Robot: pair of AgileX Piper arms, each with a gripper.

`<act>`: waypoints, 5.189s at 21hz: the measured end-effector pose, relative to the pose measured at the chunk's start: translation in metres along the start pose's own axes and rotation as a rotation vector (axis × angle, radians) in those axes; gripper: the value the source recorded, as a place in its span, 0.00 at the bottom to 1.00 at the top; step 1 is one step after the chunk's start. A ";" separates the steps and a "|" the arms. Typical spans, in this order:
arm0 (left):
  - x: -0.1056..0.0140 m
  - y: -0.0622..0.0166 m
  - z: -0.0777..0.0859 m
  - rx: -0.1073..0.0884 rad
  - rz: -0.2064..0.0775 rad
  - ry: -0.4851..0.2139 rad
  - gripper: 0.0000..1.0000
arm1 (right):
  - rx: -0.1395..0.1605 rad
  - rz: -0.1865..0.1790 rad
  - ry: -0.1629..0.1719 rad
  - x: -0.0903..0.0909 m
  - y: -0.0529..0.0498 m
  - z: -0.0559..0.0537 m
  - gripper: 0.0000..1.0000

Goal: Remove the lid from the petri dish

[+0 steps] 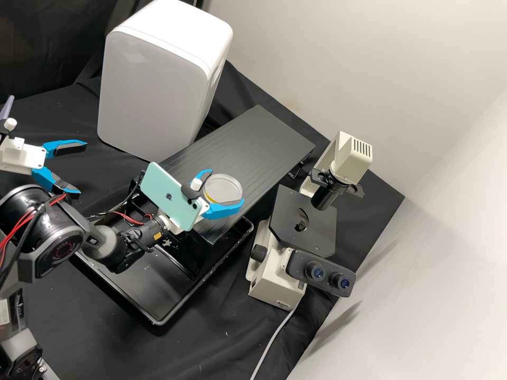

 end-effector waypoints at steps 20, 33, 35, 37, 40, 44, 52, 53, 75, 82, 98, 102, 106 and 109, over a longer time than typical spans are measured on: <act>0.000 -0.0011 0.000 -0.001 -0.005 0.002 1.00 | -0.002 -0.053 -0.029 0.003 -0.019 0.011 1.00; 0.000 -0.0014 -0.001 -0.004 -0.005 0.007 1.00 | -0.001 -0.049 -0.026 0.004 -0.018 0.010 1.00; 0.000 -0.0014 -0.001 -0.004 -0.005 0.007 1.00 | -0.001 -0.049 -0.026 0.004 -0.018 0.010 1.00; 0.000 -0.0015 0.000 -0.004 -0.006 0.006 1.00 | -0.001 -0.049 -0.026 0.004 -0.018 0.010 1.00; 0.000 -0.0018 0.001 -0.003 -0.007 0.002 1.00 | 0.006 -0.049 -0.026 0.004 -0.018 0.010 1.00; 0.000 -0.0018 0.001 -0.003 -0.007 0.002 1.00 | 0.036 -0.039 -0.030 0.005 -0.016 0.011 1.00; 0.000 -0.0019 0.001 -0.003 -0.007 0.000 1.00 | 0.102 -0.037 -0.040 0.008 -0.011 0.011 1.00; 0.000 -0.0019 0.001 -0.003 -0.007 0.000 1.00 | 0.102 -0.037 -0.040 0.008 -0.011 0.011 1.00; 0.001 -0.0047 0.001 -0.004 -0.020 -0.001 1.00 | 0.128 -0.012 -0.036 0.013 -0.005 0.012 0.00; 0.001 -0.0047 0.001 -0.004 -0.020 -0.001 1.00 | 0.119 -0.012 -0.036 0.013 -0.005 0.012 1.00; 0.001 -0.0046 0.001 -0.010 -0.016 0.009 1.00 | 0.094 -0.025 -0.042 0.013 -0.009 0.013 1.00; 0.001 -0.0048 0.002 -0.010 -0.017 0.005 1.00 | 0.094 -0.030 -0.047 0.014 -0.011 0.014 1.00; 0.001 -0.0048 0.002 -0.010 -0.017 0.005 1.00 | 0.094 -0.032 -0.050 0.014 -0.012 0.015 1.00; 0.001 -0.0048 0.002 -0.010 -0.017 0.005 1.00 | 0.094 -0.032 -0.050 0.014 -0.012 0.015 1.00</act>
